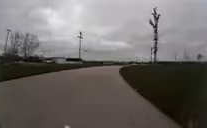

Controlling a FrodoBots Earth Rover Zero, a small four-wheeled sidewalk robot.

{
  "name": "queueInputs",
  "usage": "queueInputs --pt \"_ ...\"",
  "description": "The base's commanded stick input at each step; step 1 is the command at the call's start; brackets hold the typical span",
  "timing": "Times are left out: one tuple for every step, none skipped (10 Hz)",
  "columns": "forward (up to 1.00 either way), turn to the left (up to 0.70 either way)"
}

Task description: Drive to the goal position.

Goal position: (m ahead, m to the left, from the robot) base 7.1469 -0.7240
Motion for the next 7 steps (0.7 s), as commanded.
queueInputs --pt "1.0 0.0" --pt "1.0 0.0" --pt "1.0 0.0" --pt "1.0 0.0" --pt "1.0 0.0" --pt "1.0 0.0" --pt "1.0 0.0"
